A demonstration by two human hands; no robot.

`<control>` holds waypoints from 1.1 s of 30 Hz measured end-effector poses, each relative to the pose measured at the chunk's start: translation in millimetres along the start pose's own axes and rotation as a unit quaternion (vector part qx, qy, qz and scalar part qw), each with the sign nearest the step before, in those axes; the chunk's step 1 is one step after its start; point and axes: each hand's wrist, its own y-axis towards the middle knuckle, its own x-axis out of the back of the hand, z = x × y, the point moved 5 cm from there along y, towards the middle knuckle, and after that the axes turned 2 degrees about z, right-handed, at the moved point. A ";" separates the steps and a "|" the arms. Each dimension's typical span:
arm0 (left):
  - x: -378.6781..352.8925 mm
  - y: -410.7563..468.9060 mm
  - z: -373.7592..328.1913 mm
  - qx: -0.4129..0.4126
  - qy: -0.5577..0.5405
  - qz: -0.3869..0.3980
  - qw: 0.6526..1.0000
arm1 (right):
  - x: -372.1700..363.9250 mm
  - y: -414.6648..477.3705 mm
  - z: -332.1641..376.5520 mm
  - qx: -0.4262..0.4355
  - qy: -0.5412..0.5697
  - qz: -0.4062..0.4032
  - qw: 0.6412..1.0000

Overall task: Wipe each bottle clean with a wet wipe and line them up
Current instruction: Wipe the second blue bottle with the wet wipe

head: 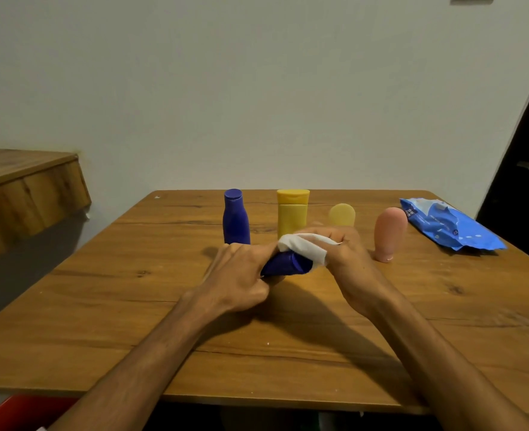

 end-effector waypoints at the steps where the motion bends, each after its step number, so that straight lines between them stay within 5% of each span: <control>1: 0.3 -0.2 -0.6 -0.006 0.014 -0.002 1.000 | -0.9 -0.2 2.0 0.007 -0.023 0.001 1.000; 9: 1.3 -0.7 -5.2 -0.023 0.037 -0.002 0.999 | -7.4 -4.2 12.4 0.071 -0.268 -0.067 0.958; 16: -0.2 0.7 -4.8 -0.005 0.030 0.003 1.000 | 11.2 0.6 5.2 0.027 -0.153 -0.135 0.979; 20: 3.7 1.1 2.6 0.045 -0.021 0.002 0.999 | 24.1 -2.6 8.2 0.076 -0.065 -0.196 0.975; 25: 6.1 -0.9 3.4 0.074 -0.051 0.002 0.996 | 9.3 -3.7 14.1 0.138 -0.104 -0.101 0.980; 33: 0.5 1.3 6.8 0.082 -0.067 -0.001 0.994 | 9.5 -1.9 14.3 0.172 -0.135 -0.110 0.970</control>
